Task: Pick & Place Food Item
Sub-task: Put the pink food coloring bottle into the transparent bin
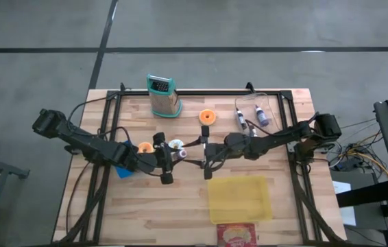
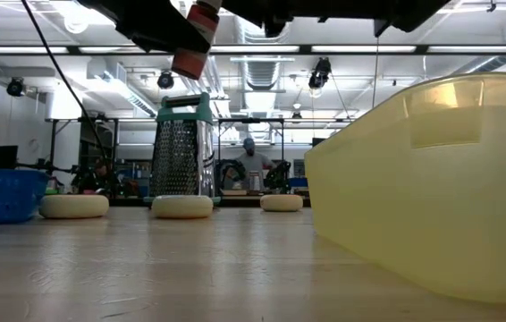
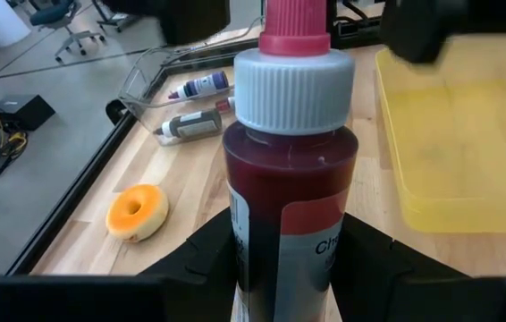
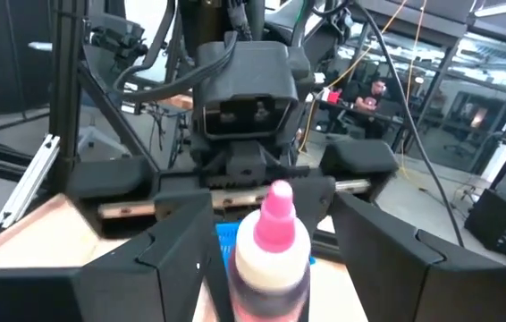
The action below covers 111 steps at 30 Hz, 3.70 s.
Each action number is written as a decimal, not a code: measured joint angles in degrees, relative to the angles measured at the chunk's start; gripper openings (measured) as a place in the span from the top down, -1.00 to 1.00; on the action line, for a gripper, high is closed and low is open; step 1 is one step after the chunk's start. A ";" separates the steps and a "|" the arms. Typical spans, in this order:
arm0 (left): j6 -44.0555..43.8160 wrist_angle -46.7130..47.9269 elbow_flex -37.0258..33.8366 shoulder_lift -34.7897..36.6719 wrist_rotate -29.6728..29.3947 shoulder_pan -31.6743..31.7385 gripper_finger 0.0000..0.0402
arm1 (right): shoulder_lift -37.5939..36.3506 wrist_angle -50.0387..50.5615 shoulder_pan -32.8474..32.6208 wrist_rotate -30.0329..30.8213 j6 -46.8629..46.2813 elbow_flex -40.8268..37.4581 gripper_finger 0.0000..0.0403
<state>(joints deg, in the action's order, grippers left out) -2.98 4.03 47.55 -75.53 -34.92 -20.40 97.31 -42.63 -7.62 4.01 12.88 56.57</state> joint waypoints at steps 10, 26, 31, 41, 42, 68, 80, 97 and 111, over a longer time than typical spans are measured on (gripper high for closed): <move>0.00 0.27 0.02 0.02 -0.02 0.00 0.28 | 2.32 3.91 0.00 0.04 2.29 4.11 -0.13; 0.00 0.29 0.02 0.02 -0.02 0.00 0.28 | 2.13 5.21 0.00 0.51 2.14 3.72 -0.11; 0.00 0.29 0.02 0.02 -0.02 0.00 0.28 | 2.13 5.20 0.00 0.66 1.87 3.69 -0.07; 0.00 0.29 0.02 0.02 -0.05 0.00 0.28 | 2.13 6.31 0.02 0.64 0.82 3.65 0.17; 0.00 0.30 0.02 0.02 -0.04 0.00 0.28 | 2.13 6.32 0.02 0.66 0.82 3.65 0.21; 0.09 0.33 0.02 0.02 -0.02 0.00 0.28 | 2.13 6.29 0.04 0.63 0.75 3.65 0.40; 0.03 0.31 0.02 0.02 -0.04 0.00 0.28 | 2.13 6.34 0.04 0.59 0.79 3.65 0.40; -0.49 0.30 0.02 0.02 0.20 0.00 0.28 | 2.13 6.39 0.04 0.52 0.73 3.65 0.39; -1.05 -1.29 0.02 0.00 2.35 0.03 0.03 | 2.09 6.79 0.02 0.43 0.84 3.59 0.37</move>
<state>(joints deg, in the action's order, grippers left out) -4.03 2.74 47.57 -75.53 -32.57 -20.37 99.39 -35.84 -7.60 4.44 13.72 60.16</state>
